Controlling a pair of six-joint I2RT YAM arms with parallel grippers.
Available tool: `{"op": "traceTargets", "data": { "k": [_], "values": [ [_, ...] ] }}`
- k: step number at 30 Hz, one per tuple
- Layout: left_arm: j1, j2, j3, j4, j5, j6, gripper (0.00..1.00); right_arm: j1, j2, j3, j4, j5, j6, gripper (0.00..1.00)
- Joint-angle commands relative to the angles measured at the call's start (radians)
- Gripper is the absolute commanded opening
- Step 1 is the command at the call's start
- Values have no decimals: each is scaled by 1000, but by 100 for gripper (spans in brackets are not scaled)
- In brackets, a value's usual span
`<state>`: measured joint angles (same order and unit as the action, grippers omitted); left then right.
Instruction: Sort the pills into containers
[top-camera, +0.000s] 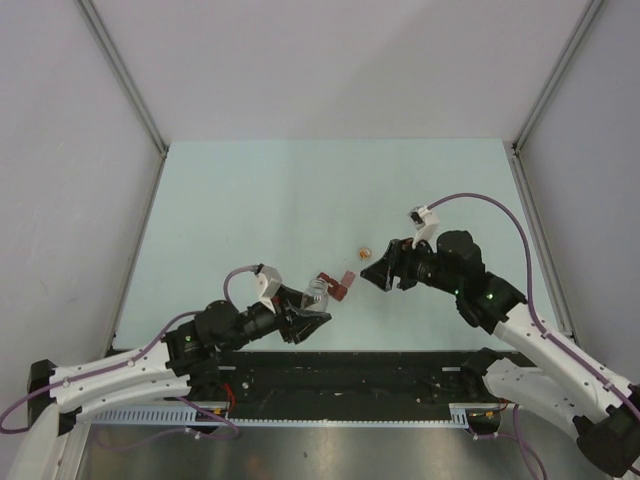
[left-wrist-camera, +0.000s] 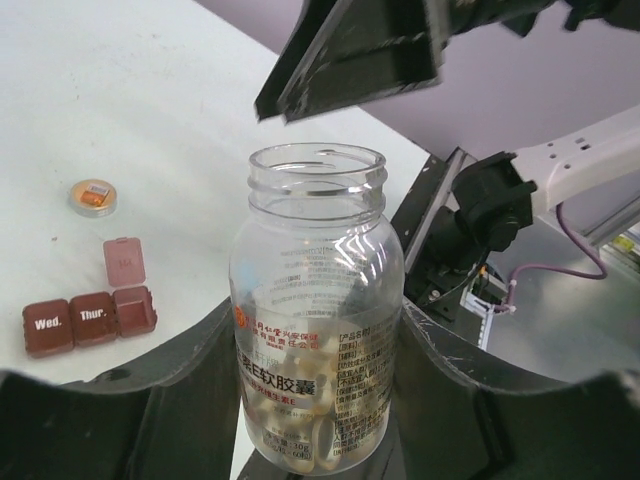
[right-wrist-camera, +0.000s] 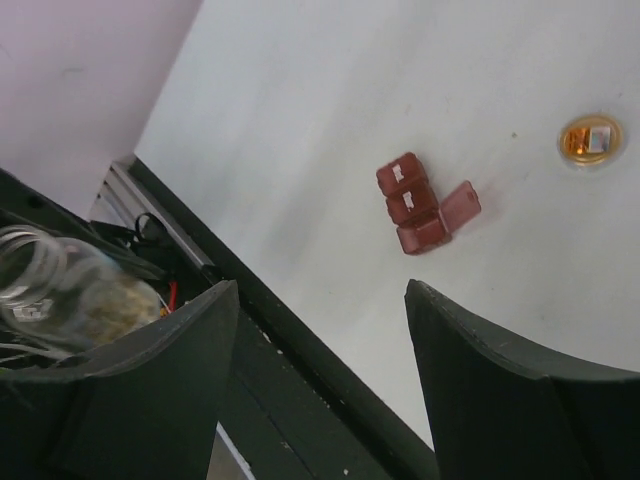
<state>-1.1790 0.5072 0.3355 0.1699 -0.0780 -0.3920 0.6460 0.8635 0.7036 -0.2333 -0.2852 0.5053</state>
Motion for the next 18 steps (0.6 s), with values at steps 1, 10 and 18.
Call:
{"op": "traceTargets", "data": {
  "k": [1,10,18],
  "values": [
    [-4,42,0,23,-40,1,1,-3,-58,46,-20,38,26,73],
    [-1,215,34,-26,-59,48,0,-5,-75,53,-89,71,7,74],
    [-1,241,56,-23,-42,96,0,17,-75,51,41,-100,73,86]
  ]
}}
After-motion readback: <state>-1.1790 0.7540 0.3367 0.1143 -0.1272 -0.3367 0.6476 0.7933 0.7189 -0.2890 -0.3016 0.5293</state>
